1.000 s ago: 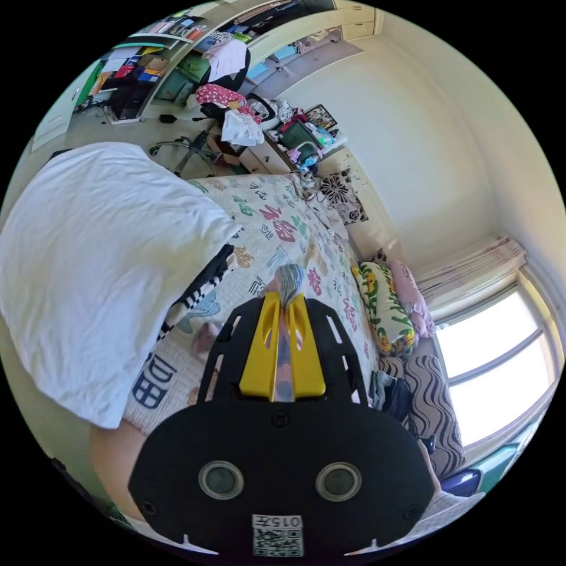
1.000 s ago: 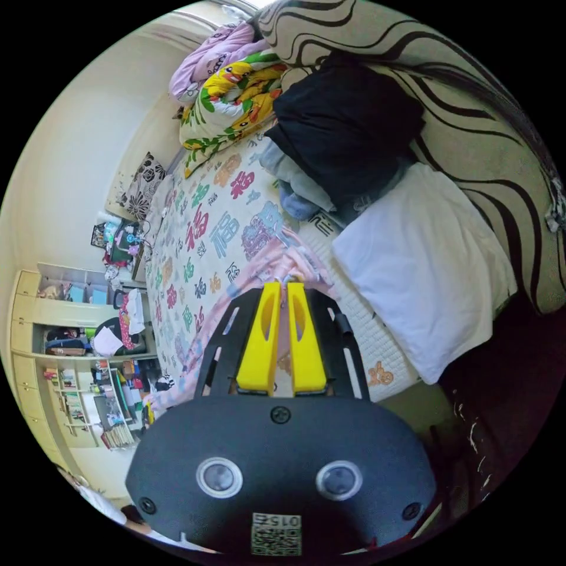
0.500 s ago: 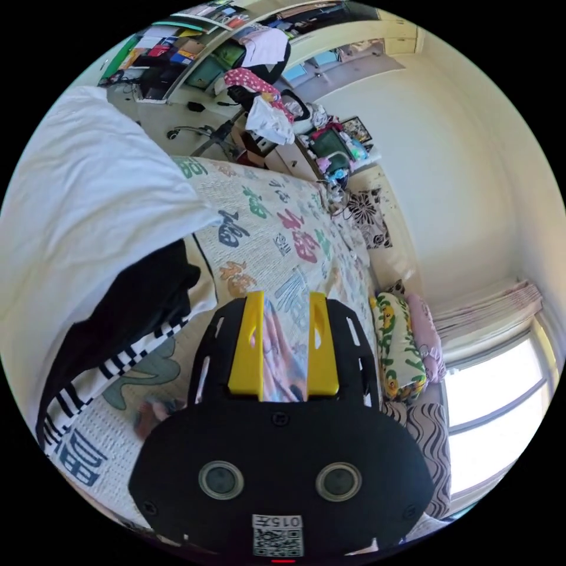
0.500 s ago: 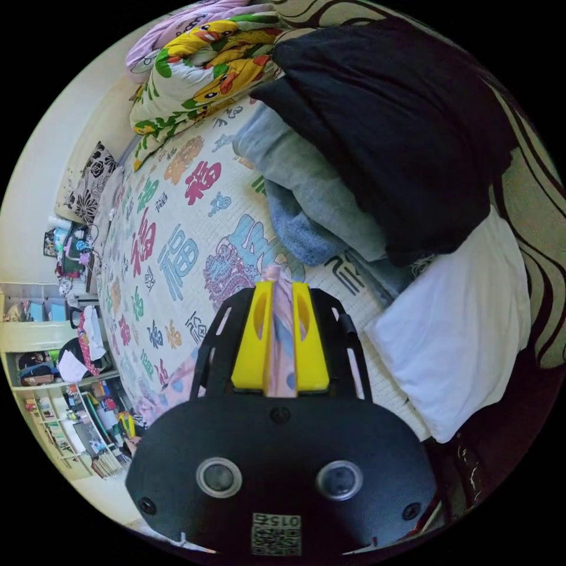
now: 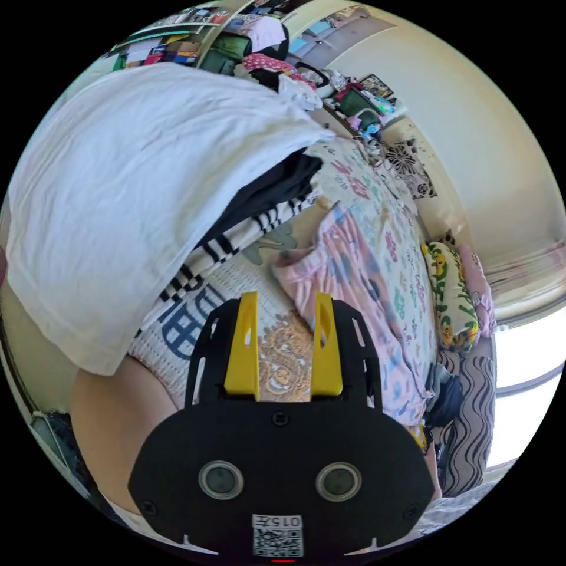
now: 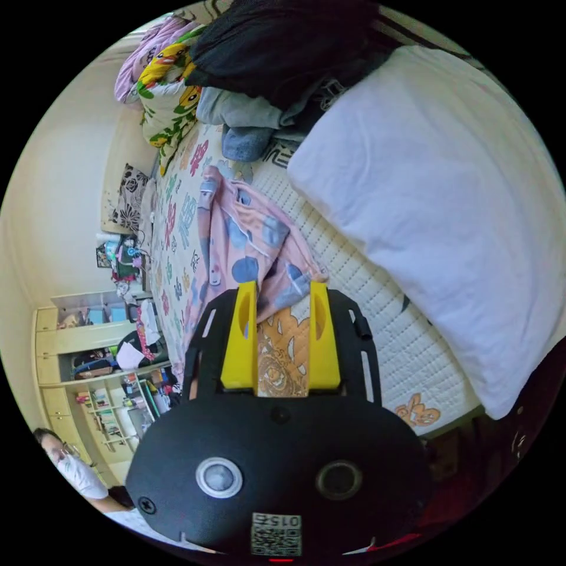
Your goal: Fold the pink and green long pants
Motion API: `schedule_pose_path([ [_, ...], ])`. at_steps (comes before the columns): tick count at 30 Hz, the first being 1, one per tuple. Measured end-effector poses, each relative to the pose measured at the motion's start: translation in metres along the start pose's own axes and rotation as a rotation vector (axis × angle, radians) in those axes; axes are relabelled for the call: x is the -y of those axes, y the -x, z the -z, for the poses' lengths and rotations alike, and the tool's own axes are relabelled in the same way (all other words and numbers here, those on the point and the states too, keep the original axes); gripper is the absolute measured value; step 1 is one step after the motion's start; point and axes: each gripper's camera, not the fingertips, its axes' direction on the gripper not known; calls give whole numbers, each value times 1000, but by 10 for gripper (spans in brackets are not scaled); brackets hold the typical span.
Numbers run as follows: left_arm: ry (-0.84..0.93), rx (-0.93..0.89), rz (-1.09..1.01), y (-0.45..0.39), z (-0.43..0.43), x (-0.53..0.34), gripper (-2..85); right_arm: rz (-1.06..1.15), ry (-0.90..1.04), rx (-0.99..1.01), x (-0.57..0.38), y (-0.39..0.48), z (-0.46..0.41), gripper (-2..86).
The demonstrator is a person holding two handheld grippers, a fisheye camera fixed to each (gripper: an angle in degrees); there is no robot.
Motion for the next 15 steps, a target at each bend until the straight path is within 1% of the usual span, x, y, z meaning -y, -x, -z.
schedule_pose_path([
  [1, 23, -15, 41, 13, -9, 3, 138, -22, -11, 31, 4, -4, 3, 136],
  [2, 25, -80, 74, 23, -16, 6, 139, -30, -14, 52, 6, -8, 6, 137],
  [4, 7, -135, 80, 27, -23, 10, 143, -41, -18, 73, 8, -15, 11, 136],
  [7, -15, -161, 70, 27, -32, 19, 152, -60, -3, 106, 12, -31, 10, 135],
  [10, -19, -276, 86, 32, -44, 26, 153, -74, -41, 116, 21, -38, 4, 136],
  [13, -44, -277, 134, 40, -48, 31, 139, -106, -34, 63, 40, -42, -2, 133],
  [15, -49, -277, 150, 44, -45, 32, 124, -85, -15, 14, 50, -46, -5, 117],
])
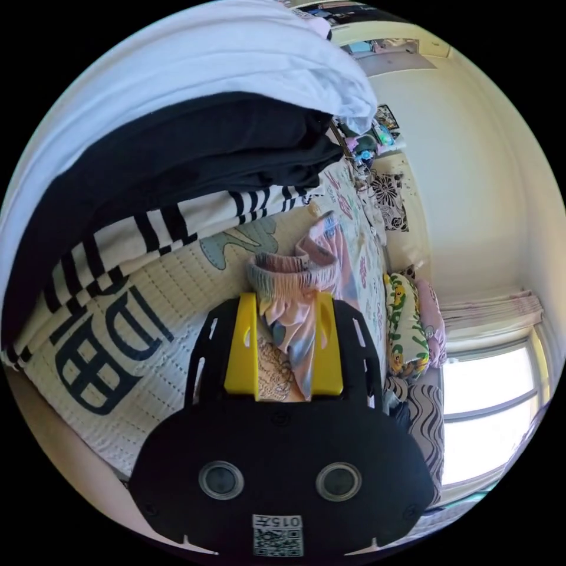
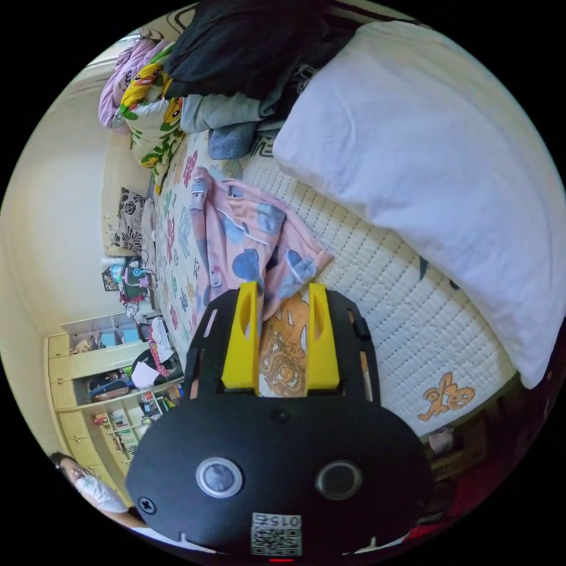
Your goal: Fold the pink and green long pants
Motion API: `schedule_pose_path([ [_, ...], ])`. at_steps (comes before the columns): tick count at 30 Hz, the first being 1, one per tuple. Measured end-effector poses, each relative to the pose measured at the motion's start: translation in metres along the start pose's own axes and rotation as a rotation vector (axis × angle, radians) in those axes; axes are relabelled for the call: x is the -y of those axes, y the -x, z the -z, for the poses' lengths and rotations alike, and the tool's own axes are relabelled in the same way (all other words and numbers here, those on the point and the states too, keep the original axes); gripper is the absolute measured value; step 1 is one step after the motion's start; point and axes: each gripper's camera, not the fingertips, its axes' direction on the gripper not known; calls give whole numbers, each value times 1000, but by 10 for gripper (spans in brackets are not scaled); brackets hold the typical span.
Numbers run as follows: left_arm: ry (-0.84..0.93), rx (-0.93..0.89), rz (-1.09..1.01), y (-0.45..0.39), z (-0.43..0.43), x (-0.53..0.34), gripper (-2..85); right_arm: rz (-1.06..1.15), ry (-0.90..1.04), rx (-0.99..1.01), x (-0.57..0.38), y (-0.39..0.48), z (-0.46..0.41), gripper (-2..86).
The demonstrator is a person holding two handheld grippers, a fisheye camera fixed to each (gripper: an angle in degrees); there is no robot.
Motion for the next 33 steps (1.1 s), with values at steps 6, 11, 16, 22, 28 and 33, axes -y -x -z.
schedule_pose_path([
  [6, 42, -144, 8, 3, 0, 7, 39, -36, -5, 246, 21, -49, -8, 104],
  [11, 62, -156, -112, -46, 27, 27, 11, -63, 13, 258, 49, -72, -30, 107],
  [16, 58, -189, -143, -72, 63, 44, 3, -79, 19, 302, 64, -99, -52, 109],
  [22, 104, -150, -248, -114, 85, 53, 2, -46, 4, 210, 79, -110, -97, 69],
  [28, 127, -132, -251, -122, 114, 49, 2, 22, -5, 249, 81, -132, -125, 9],
  [33, 146, -54, -257, -106, 156, 37, 7, 91, -12, 168, 42, -176, -122, 5],
])
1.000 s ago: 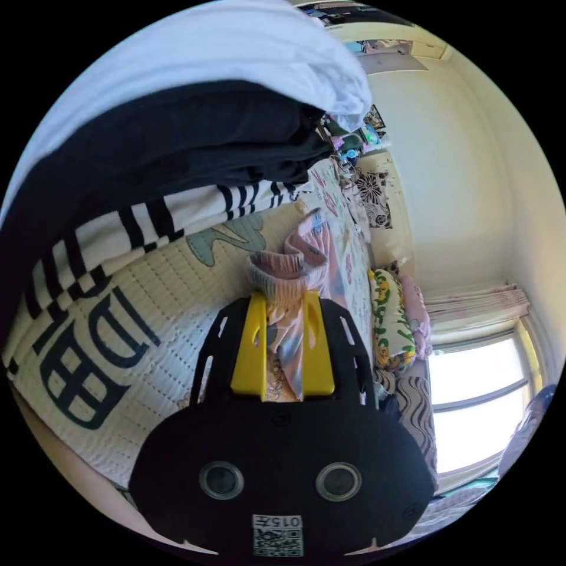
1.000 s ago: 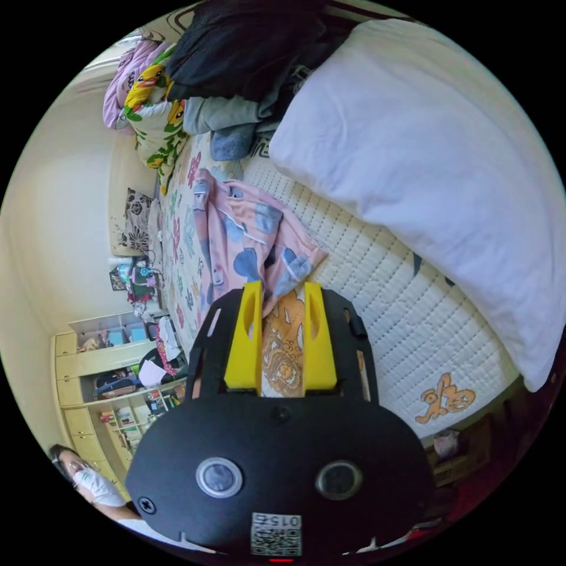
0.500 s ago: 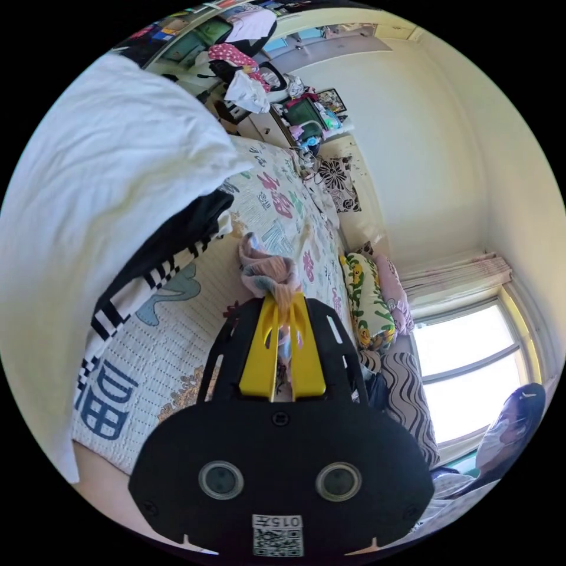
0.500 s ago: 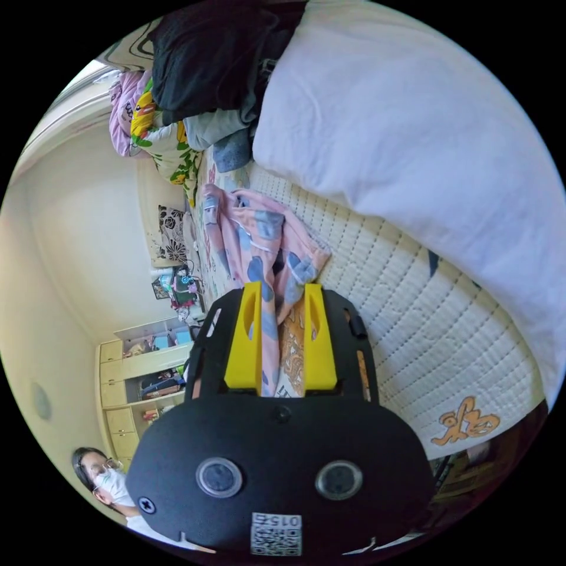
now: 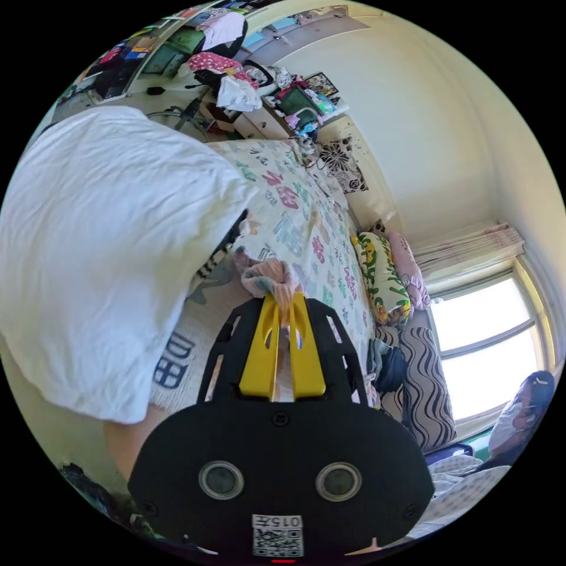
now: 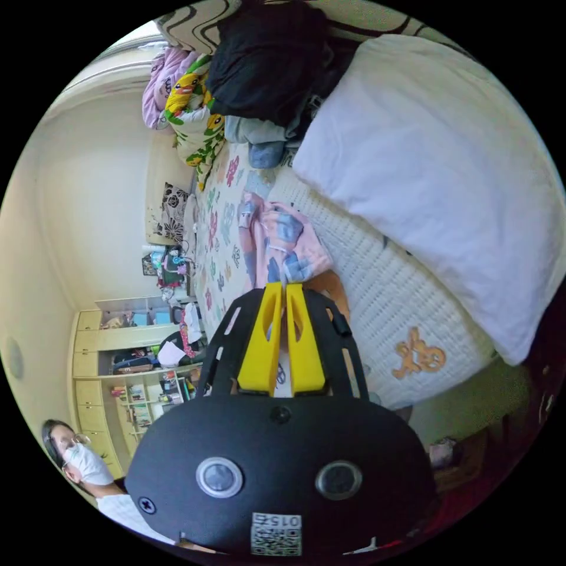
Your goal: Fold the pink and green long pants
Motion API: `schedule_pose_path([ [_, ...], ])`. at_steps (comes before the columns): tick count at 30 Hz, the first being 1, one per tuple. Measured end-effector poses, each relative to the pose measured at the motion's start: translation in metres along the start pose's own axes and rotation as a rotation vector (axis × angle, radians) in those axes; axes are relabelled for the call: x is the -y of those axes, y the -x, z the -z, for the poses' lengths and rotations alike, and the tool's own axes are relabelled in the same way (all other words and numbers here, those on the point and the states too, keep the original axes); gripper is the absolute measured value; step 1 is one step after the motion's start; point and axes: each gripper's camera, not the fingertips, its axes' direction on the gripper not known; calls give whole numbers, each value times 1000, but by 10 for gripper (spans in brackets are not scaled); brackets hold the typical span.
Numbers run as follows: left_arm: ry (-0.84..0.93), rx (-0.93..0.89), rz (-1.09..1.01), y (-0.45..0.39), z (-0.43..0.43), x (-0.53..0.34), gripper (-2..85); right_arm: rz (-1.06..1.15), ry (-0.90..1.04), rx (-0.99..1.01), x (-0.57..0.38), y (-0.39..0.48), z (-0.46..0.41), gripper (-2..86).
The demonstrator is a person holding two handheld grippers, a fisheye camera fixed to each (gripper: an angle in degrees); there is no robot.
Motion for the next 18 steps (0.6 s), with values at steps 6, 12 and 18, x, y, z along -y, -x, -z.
schedule_pose_path([
  [6, 278, 127, 123, 63, -7, -52, 39, -122, 46, -129, -60, -98, -36, 37],
  [12, 241, 43, 145, 69, 14, -80, 83, 56, -40, -236, -107, -94, -85, 68],
  [18, 94, -47, 215, 64, 34, -100, 133, 585, 196, -225, -153, -2, -236, 81],
])
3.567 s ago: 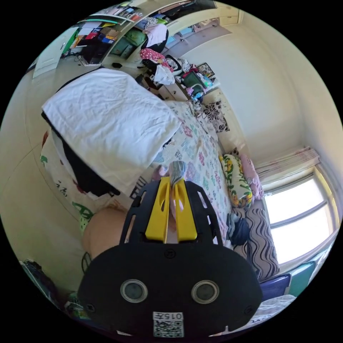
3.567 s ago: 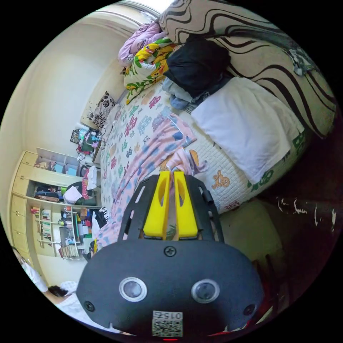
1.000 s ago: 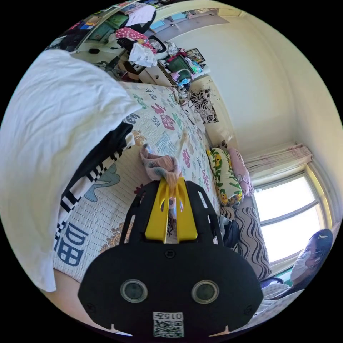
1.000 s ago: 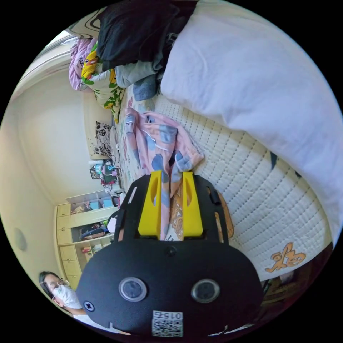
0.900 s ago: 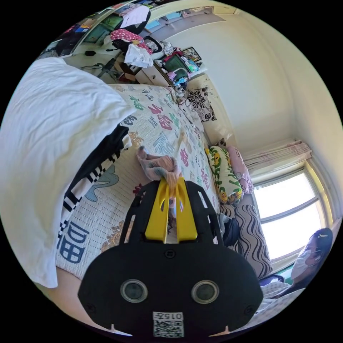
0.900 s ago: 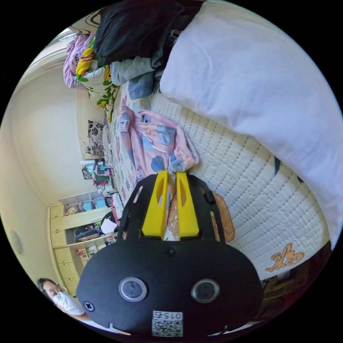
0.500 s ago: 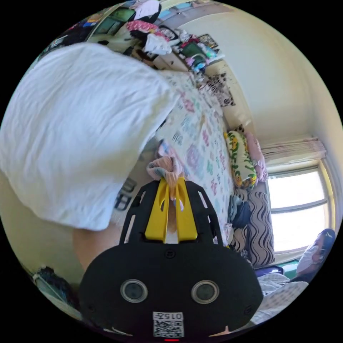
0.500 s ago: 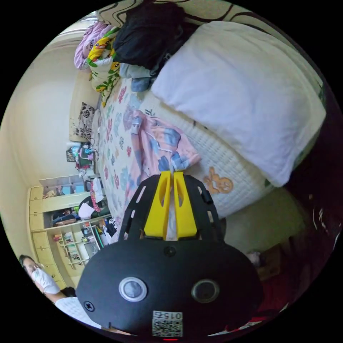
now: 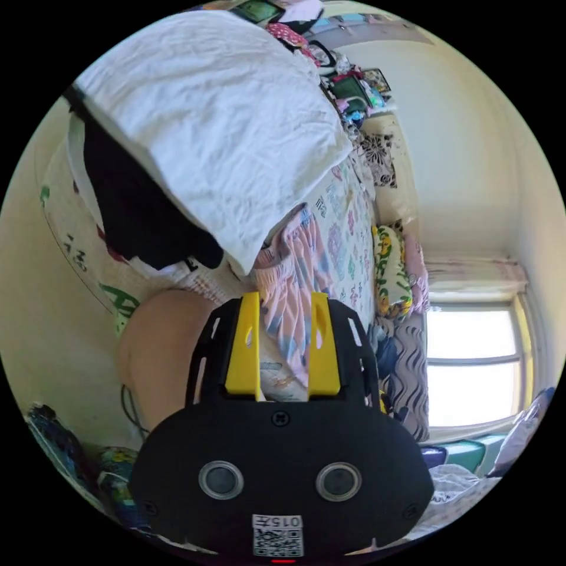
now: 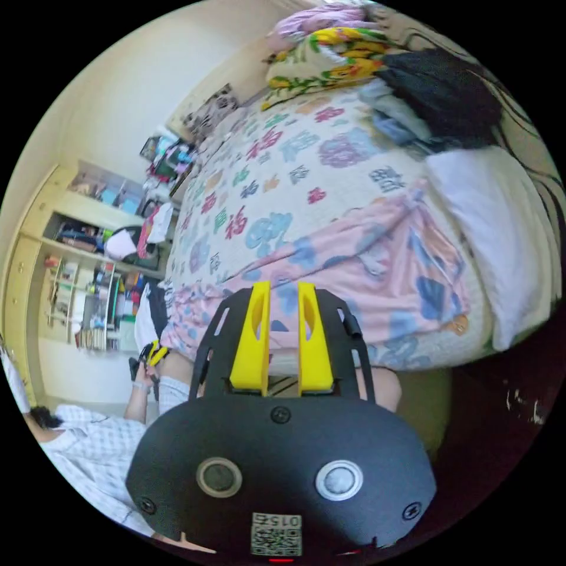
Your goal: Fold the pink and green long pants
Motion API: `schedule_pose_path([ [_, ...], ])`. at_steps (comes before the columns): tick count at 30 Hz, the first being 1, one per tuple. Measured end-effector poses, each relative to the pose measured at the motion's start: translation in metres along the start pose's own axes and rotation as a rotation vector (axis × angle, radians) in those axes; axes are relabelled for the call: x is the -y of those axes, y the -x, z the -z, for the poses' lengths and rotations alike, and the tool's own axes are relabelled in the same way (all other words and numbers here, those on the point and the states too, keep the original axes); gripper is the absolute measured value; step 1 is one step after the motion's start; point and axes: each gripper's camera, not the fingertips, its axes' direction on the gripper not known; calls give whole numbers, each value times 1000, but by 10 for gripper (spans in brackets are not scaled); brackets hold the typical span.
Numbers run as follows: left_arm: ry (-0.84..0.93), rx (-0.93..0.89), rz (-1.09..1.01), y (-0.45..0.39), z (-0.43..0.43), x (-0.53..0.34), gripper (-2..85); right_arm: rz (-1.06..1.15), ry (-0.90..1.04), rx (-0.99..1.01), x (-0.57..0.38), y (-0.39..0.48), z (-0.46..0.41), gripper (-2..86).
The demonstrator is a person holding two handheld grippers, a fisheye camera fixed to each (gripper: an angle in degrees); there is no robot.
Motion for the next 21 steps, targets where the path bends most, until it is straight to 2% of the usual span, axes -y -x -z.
schedule_pose_path([
  [2, -42, -70, 71, 5, -13, -10, 154, 184, 146, 46, 19, 61, -87, 86],
  [5, -220, -30, 120, -2, -3, -28, 146, 366, 325, 123, 23, 144, -202, 89],
  [7, -246, -29, 134, -5, -5, -32, 138, 447, 399, 181, 13, 192, -267, 92],
  [12, -110, 4, 10, -32, -25, -27, 70, 532, 577, 233, -27, 280, -426, 105],
  [14, -82, -1, -94, -51, -24, -33, 30, 559, 650, 186, -42, 303, -492, 117],
  [17, -79, 25, -240, -81, -22, -57, 18, 600, 720, 88, -50, 323, -560, 132],
  [21, -18, -103, -155, -74, -39, -81, 18, 602, 757, -18, -53, 325, -628, 134],
])
